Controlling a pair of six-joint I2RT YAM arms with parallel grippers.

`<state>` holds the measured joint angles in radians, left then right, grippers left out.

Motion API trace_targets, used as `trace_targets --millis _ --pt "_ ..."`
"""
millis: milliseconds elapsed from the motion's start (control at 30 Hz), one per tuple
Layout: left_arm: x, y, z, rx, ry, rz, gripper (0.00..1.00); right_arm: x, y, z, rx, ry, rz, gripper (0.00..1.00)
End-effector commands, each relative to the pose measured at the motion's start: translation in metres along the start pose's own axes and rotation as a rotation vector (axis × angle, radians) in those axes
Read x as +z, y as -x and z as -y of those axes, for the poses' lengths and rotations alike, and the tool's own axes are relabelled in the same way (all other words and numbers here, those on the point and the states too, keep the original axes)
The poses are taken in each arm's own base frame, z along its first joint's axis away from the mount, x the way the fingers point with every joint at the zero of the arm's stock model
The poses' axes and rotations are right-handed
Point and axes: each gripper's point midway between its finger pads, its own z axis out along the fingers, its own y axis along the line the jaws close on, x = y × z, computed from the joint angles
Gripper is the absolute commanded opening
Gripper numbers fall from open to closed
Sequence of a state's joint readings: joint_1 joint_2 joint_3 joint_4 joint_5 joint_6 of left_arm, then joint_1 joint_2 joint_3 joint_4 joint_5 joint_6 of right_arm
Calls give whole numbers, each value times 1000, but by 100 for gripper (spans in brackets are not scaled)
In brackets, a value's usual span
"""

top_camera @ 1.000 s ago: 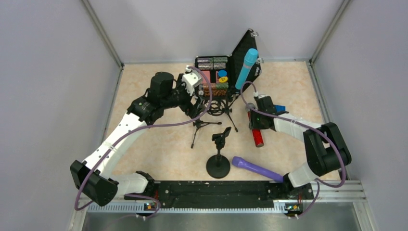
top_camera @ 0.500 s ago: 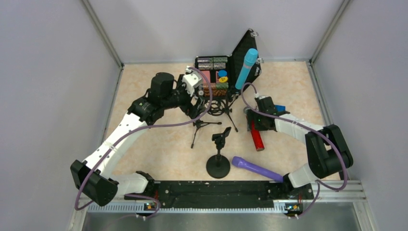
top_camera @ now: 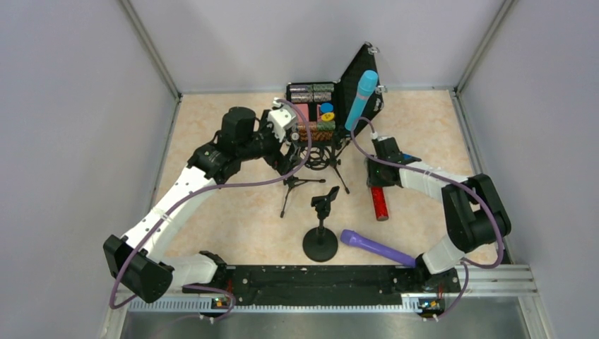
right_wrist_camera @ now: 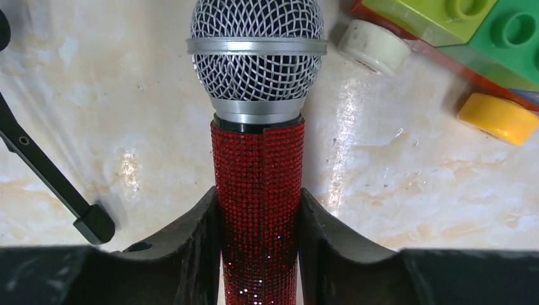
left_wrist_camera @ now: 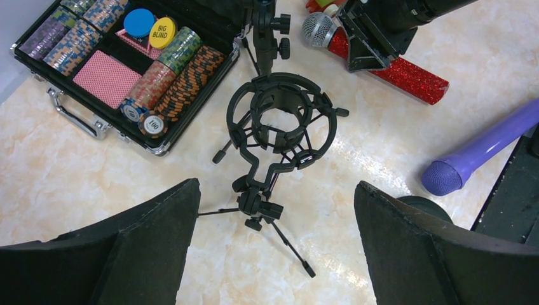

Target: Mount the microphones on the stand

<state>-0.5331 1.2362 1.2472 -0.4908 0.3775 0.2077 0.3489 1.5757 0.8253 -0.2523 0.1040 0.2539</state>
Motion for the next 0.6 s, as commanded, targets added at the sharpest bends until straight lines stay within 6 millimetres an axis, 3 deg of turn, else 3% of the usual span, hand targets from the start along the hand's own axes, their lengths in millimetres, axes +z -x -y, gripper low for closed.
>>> trace_targets --millis 0,233,567 --pt "-8 19 2 24 7 78 95 -7 -2 0 13 19 17 0" --pt "-14 27 -3 27 49 127 95 -37 17 -2 27 52 137 0" --pt "-23 41 -18 -11 161 196 95 -107 73 -6 36 120 471 0"
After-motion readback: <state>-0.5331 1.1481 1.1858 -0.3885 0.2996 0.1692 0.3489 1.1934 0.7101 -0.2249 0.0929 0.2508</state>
